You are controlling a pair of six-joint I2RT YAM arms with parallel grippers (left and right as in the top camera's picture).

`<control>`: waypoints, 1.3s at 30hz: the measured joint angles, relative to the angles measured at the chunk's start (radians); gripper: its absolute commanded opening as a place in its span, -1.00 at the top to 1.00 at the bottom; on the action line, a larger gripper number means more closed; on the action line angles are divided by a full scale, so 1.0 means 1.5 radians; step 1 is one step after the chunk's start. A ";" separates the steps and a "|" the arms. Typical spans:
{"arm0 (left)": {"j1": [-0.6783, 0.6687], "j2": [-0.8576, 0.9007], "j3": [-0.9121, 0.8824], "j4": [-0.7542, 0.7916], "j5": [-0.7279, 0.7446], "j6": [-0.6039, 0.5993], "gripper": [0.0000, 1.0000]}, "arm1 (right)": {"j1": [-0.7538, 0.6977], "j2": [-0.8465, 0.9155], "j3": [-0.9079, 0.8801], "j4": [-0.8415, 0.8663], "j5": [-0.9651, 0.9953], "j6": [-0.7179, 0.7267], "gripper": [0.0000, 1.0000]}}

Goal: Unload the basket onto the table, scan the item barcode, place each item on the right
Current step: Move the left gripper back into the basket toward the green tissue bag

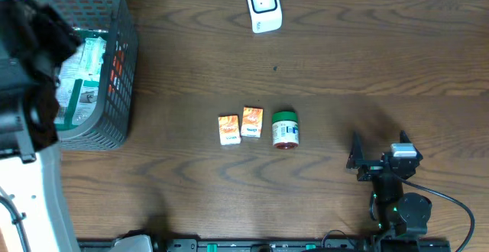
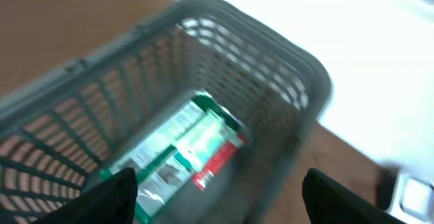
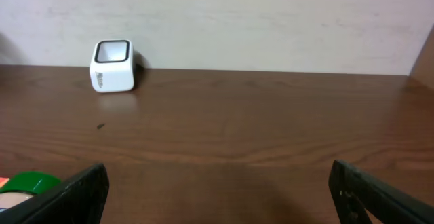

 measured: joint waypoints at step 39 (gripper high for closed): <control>0.075 0.539 0.000 0.035 0.072 0.267 -0.85 | 0.000 0.000 0.000 0.000 0.000 0.000 -0.99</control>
